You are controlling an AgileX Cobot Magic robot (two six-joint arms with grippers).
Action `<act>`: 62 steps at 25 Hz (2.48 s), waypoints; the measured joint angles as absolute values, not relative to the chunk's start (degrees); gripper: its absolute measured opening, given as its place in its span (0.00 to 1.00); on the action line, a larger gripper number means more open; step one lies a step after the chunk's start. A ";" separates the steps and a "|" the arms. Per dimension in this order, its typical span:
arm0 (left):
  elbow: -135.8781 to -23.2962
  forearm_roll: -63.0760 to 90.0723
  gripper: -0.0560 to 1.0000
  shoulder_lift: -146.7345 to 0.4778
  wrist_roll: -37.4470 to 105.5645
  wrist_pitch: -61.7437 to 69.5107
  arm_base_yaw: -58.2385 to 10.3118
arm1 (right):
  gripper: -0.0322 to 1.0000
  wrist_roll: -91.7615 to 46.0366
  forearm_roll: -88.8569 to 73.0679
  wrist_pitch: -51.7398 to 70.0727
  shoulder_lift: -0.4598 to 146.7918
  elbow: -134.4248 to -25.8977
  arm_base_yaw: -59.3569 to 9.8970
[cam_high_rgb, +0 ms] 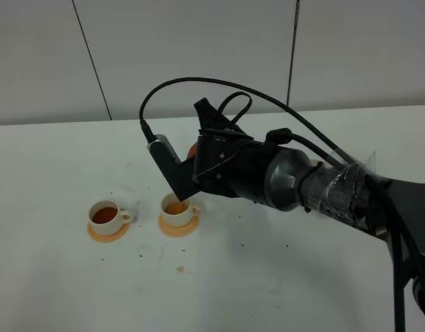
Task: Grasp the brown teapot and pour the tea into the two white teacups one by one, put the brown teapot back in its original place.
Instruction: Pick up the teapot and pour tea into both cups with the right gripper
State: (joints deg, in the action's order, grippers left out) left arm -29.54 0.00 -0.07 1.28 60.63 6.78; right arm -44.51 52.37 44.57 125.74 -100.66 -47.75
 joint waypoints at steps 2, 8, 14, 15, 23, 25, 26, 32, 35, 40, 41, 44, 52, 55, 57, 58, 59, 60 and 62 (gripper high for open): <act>-29.54 0.00 0.27 -0.07 1.28 60.63 6.78 | 0.12 -44.73 53.06 44.70 125.74 -100.66 -48.13; -29.54 0.00 0.27 -0.07 1.28 60.63 6.78 | 0.12 -45.31 54.20 45.16 125.74 -100.66 -48.67; -29.54 0.00 0.27 -0.07 1.28 60.63 6.78 | 0.12 -45.99 54.27 45.35 125.74 -100.66 -48.93; -29.54 0.00 0.27 -0.07 1.28 60.63 6.78 | 0.12 -46.43 54.27 45.37 125.74 -100.66 -48.93; -29.54 0.00 0.27 -0.07 1.28 60.63 6.78 | 0.12 -48.25 54.33 45.60 125.74 -100.66 -48.93; -29.54 0.00 0.27 -0.07 1.28 60.63 6.78 | 0.12 -48.62 54.33 45.73 125.74 -100.66 -48.93; -29.54 0.00 0.27 -0.07 1.28 60.63 6.78 | 0.12 -48.82 54.33 45.73 125.74 -100.66 -48.93; -29.54 0.00 0.27 -0.07 1.28 60.63 6.78 | 0.12 -48.98 54.33 45.83 125.74 -100.66 -48.93; -29.54 0.00 0.27 -0.07 1.34 60.63 6.78 | 0.12 -49.11 54.33 45.83 125.74 -100.66 -48.93; -29.54 0.00 0.27 -0.07 1.69 60.63 6.78 | 0.12 -49.11 54.33 45.65 125.74 -100.66 -48.93; -29.54 0.00 0.27 -0.07 1.63 60.63 6.78 | 0.12 -49.11 54.33 45.58 125.74 -100.66 -48.93; -29.54 0.00 0.27 -0.07 1.51 60.63 6.78 | 0.12 -49.11 54.33 45.58 125.74 -100.66 -48.99; -29.54 0.00 0.27 -0.07 1.34 60.63 6.78 | 0.12 -49.20 54.33 45.46 125.74 -100.66 -49.43; -29.54 0.00 0.27 -0.07 1.34 60.63 6.78 | 0.12 -49.20 54.35 45.17 125.74 -100.66 -49.43; -29.54 0.00 0.27 -0.07 1.34 60.63 6.78 | 0.12 -49.25 54.79 45.10 125.74 -100.66 -49.43; -29.54 0.00 0.27 -0.07 1.34 60.63 6.78 | 0.12 -49.25 55.19 44.88 125.74 -100.66 -49.43; -29.54 0.00 0.27 -0.07 1.34 60.63 6.78 | 0.12 -49.25 55.51 44.58 125.74 -100.66 -49.43; -29.54 0.00 0.27 -0.07 1.34 60.63 6.78 | 0.12 -49.25 55.79 44.30 125.74 -100.66 -49.43; -29.54 0.00 0.27 -0.07 1.34 60.63 6.78 | 0.12 -49.25 56.21 44.08 125.74 -100.66 -49.43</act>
